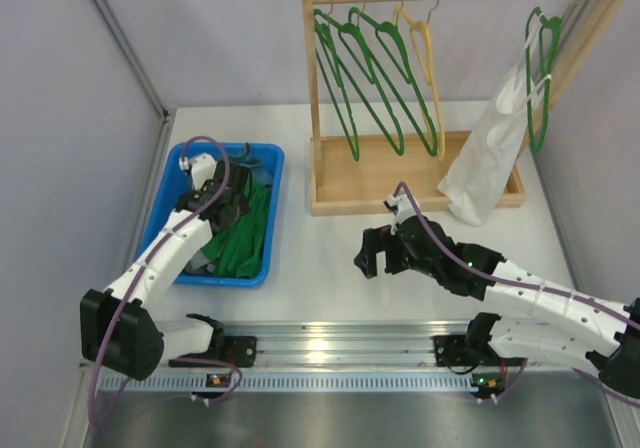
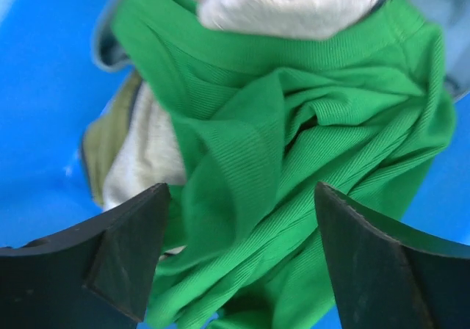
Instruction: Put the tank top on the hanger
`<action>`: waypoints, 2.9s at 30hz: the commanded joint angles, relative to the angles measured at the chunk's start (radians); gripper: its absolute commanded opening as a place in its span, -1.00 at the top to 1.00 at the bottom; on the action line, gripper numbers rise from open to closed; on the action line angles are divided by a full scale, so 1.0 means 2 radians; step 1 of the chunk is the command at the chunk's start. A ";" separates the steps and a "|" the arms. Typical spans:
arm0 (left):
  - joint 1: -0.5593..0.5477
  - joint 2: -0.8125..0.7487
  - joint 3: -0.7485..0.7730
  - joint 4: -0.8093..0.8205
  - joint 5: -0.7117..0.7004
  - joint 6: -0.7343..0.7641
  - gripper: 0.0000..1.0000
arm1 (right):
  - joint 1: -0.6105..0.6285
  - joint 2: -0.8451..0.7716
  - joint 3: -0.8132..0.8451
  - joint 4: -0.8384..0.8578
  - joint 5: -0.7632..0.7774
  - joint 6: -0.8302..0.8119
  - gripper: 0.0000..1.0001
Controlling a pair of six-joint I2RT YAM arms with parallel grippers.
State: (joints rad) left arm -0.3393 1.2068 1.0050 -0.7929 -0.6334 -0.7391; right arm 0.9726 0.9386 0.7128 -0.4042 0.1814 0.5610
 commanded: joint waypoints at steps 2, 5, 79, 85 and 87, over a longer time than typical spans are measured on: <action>0.010 0.021 -0.017 0.065 0.040 0.018 -0.61 | 0.005 -0.007 -0.001 0.023 -0.005 0.003 -1.00; 0.012 0.026 -0.026 0.077 0.046 0.020 -0.18 | 0.005 -0.013 -0.004 0.023 -0.006 0.003 -0.99; -0.245 0.034 0.430 -0.002 0.111 0.129 1.00 | 0.132 0.223 0.303 0.286 0.182 -0.050 0.98; -0.245 0.065 0.504 -0.018 0.127 0.162 1.00 | 0.132 0.177 0.321 0.277 0.166 -0.085 1.00; -0.245 0.072 0.519 -0.015 0.127 0.174 1.00 | 0.132 0.164 0.328 0.268 0.163 -0.101 1.00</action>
State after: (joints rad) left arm -0.8253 1.3422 1.9614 -0.8787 -0.3943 -0.4465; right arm 1.2194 1.3502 1.2919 0.1051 0.5175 0.4271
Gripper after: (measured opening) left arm 0.047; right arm 0.014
